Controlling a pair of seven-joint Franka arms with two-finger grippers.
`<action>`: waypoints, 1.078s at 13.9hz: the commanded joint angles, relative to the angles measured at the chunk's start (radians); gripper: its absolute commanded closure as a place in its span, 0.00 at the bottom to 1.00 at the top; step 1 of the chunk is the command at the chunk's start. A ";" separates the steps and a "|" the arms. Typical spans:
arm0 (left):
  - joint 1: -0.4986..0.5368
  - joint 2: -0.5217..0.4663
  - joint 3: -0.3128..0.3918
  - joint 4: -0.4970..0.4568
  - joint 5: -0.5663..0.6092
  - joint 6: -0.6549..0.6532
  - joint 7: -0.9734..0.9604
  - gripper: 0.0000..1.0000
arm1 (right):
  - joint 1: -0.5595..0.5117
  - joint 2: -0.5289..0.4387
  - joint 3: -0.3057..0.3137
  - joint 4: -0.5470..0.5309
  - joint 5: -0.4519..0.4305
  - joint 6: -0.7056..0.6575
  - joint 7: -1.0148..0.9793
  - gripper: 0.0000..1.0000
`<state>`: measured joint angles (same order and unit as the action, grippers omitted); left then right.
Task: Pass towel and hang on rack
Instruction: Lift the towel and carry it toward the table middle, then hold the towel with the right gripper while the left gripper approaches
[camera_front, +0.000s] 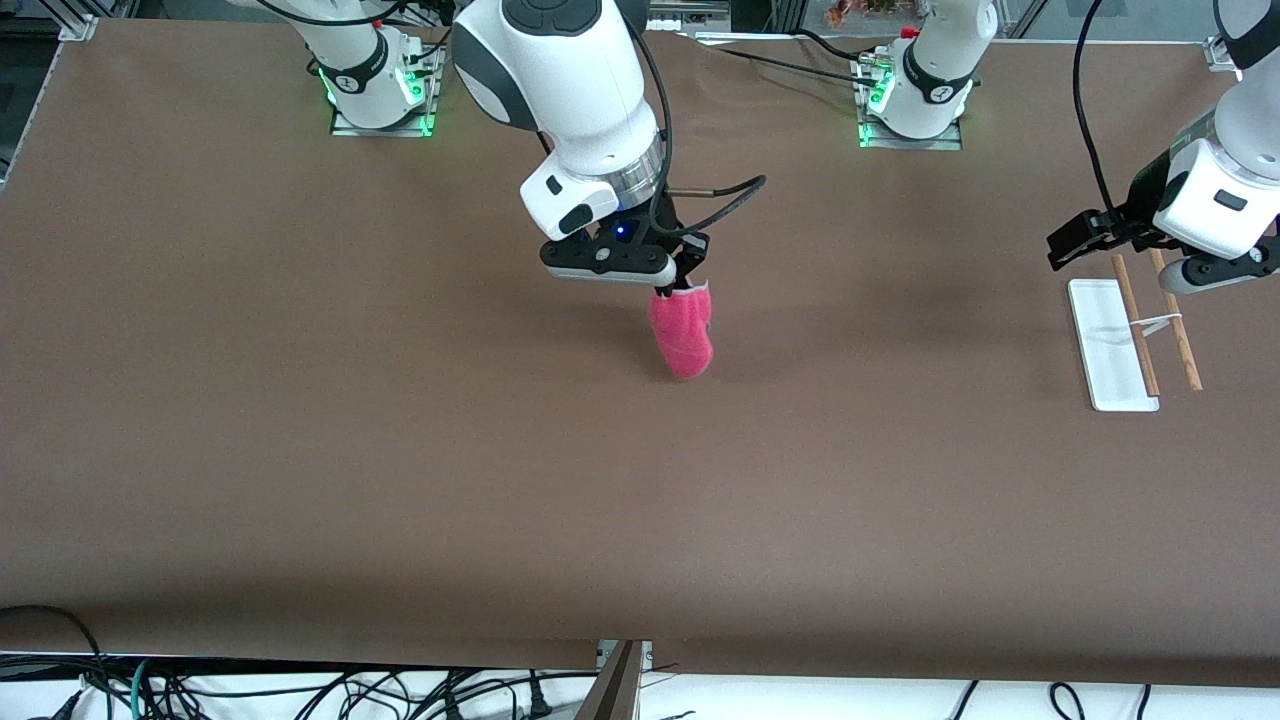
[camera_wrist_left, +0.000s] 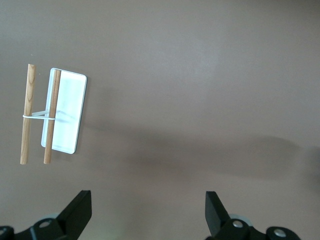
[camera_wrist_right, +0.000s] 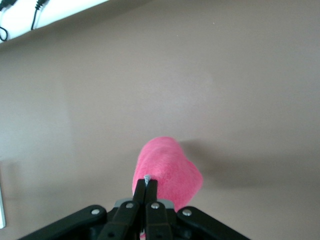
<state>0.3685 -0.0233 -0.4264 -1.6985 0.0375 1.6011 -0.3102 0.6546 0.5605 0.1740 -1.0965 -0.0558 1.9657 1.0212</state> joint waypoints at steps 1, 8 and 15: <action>0.007 -0.006 -0.003 0.008 -0.016 -0.004 0.019 0.00 | 0.007 -0.005 0.012 0.007 0.005 0.036 0.014 1.00; -0.009 0.035 -0.011 0.029 -0.015 -0.027 0.011 0.00 | 0.017 -0.007 0.032 0.007 0.004 0.050 0.069 1.00; -0.114 0.148 -0.057 0.128 0.010 -0.093 0.014 0.00 | 0.054 -0.007 0.029 0.007 0.002 0.053 0.145 1.00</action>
<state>0.2769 0.0956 -0.4791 -1.6268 0.0367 1.5495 -0.3086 0.7057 0.5594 0.2019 -1.0963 -0.0558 2.0178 1.1439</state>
